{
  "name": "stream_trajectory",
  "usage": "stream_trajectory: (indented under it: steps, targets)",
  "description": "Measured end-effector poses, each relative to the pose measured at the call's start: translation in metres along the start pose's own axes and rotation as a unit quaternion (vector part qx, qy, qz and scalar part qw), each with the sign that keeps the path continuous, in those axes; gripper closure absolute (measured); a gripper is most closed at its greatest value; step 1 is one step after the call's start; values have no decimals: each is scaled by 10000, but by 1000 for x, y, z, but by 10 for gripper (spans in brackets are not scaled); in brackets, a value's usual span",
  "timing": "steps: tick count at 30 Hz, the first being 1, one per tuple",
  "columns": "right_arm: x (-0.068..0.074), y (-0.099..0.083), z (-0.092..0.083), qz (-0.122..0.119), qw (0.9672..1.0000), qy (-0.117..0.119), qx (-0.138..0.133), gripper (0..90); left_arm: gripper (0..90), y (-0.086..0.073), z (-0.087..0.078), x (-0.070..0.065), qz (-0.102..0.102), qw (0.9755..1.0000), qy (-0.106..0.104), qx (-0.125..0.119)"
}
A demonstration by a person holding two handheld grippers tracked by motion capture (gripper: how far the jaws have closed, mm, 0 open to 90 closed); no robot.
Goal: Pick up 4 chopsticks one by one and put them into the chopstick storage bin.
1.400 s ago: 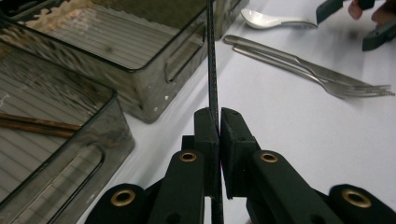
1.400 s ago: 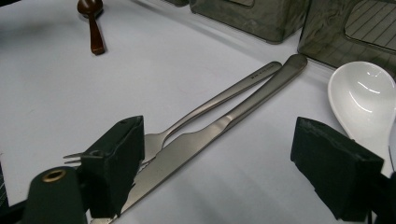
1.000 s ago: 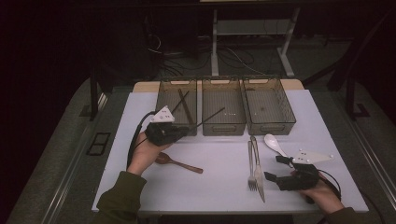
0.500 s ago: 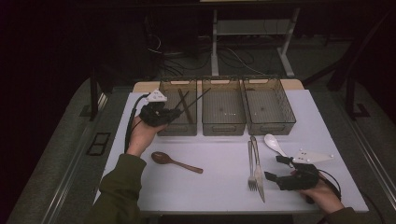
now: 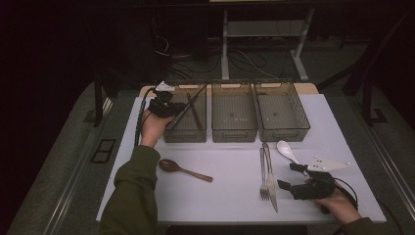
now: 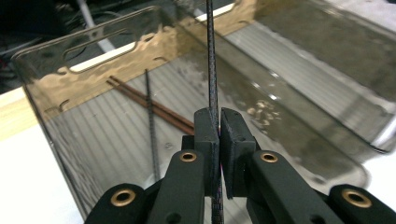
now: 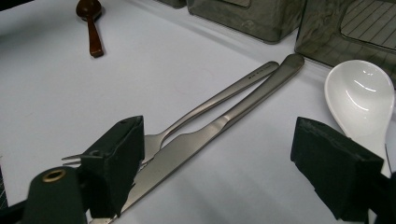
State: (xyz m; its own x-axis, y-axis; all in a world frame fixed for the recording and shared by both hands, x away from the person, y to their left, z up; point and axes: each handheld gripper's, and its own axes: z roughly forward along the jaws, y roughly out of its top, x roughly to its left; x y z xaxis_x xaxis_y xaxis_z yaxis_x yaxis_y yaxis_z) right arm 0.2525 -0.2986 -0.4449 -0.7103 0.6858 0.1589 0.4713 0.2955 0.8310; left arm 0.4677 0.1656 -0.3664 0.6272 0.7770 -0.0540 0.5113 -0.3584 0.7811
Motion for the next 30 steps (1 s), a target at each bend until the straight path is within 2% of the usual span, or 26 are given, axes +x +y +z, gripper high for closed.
stream_trajectory:
  steps: [4, 8, 12, 15, 18, 22, 30]
  targets:
    - [0, 0, 0, -13, 10000, -2, -18, 171, 850, -3, 10, 5, -165, 9997, 45, 167]
    - [-1, 0, -1, -16, 10000, -5, -27, 172, 849, -6, 16, 7, -215, 9991, 100, 347]
    - [0, 0, -1, -7, 10000, -1, -21, 172, 845, -7, 19, 8, -304, 9987, 53, 414]
    - [0, 1, -1, -7, 10000, -3, -25, 172, 783, -8, 19, 8, -272, 9986, 118, 432]
    - [0, 0, -1, -10, 10000, -7, -23, 172, 736, -6, 16, 7, -285, 9990, 141, 322]
    - [0, 0, -1, -6, 10000, -5, -18, 172, 698, -3, 12, 2, -150, 9995, 129, 242]
    - [0, 0, -1, -12, 10000, -11, -16, 171, 587, 2, 1, -9, 39, 9999, -34, 99]
